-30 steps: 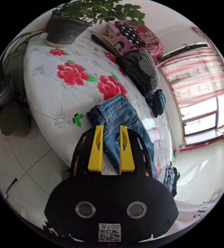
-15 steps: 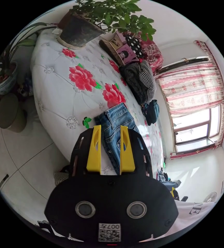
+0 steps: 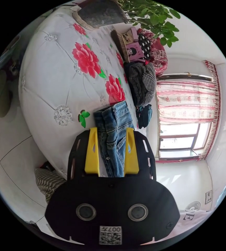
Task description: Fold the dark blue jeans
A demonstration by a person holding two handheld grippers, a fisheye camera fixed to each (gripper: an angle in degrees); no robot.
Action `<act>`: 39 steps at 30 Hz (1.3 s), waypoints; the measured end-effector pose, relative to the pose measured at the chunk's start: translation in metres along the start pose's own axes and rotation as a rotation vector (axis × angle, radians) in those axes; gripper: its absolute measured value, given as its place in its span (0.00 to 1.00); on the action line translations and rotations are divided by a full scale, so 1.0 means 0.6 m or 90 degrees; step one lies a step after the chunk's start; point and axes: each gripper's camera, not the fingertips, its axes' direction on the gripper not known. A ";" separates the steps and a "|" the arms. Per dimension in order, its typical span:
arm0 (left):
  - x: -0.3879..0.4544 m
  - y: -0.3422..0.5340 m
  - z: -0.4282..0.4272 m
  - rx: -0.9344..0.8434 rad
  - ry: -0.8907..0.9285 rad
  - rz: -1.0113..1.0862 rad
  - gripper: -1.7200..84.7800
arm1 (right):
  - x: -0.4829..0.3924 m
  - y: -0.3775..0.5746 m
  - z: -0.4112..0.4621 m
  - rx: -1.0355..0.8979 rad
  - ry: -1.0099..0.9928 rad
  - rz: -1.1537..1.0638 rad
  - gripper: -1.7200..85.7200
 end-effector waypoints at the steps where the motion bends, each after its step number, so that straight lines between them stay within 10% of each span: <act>1: -0.002 -0.002 -0.001 0.004 0.008 -0.006 0.17 | 0.009 0.017 -0.010 0.025 0.000 0.017 0.04; 15: 0.084 -0.005 -0.004 0.002 0.175 0.023 0.09 | 0.132 0.215 0.066 0.063 0.000 0.145 0.02; 26: 0.571 0.315 0.154 -0.474 0.305 0.783 0.10 | 0.333 0.445 0.021 0.195 -0.001 0.310 0.02; 31: 0.573 0.489 0.308 -0.782 0.215 0.842 0.12 | 0.459 0.594 0.041 0.214 -0.013 0.429 0.03; 39: 0.606 0.355 0.274 -0.575 0.163 0.711 0.14 | 0.612 0.789 0.068 0.327 -0.139 0.522 0.08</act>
